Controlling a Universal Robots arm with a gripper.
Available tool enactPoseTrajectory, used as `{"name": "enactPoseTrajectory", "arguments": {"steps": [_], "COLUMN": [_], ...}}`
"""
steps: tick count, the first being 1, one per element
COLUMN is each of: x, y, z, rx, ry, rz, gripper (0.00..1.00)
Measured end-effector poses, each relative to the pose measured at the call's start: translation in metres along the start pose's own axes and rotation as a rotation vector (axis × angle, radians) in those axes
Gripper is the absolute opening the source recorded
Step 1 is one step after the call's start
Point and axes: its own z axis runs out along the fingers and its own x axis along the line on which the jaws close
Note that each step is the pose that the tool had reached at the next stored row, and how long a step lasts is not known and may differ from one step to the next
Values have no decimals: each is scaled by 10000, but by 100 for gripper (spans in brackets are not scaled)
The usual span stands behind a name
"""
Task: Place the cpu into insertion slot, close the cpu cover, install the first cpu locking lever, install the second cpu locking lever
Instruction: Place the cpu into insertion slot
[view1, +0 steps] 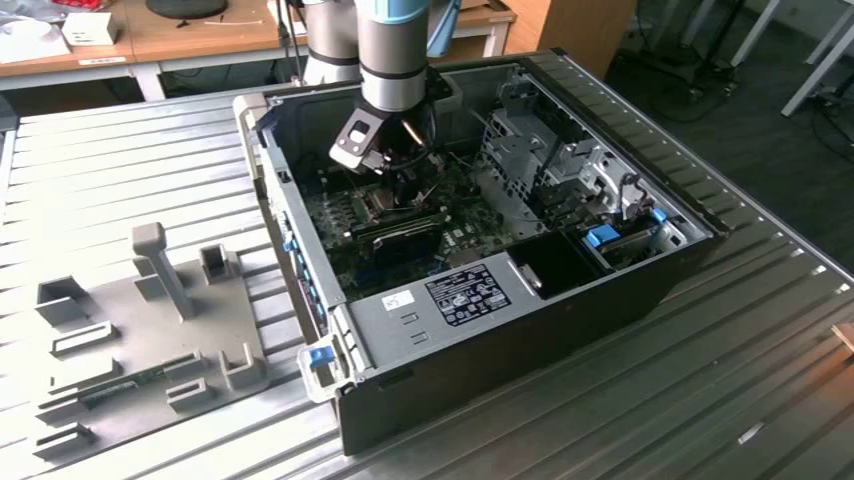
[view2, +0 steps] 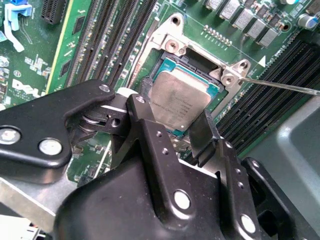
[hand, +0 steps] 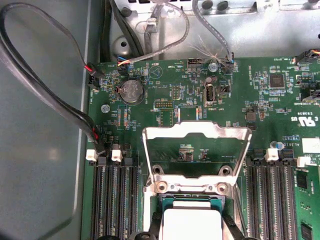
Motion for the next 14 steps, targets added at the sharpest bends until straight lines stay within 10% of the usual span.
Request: {"name": "enactPoseTrajectory", "arguments": {"steps": [14], "x": [0], "y": [0], "z": [0], "rx": [1], "ry": [0], "rz": [0], "gripper": [54]}}
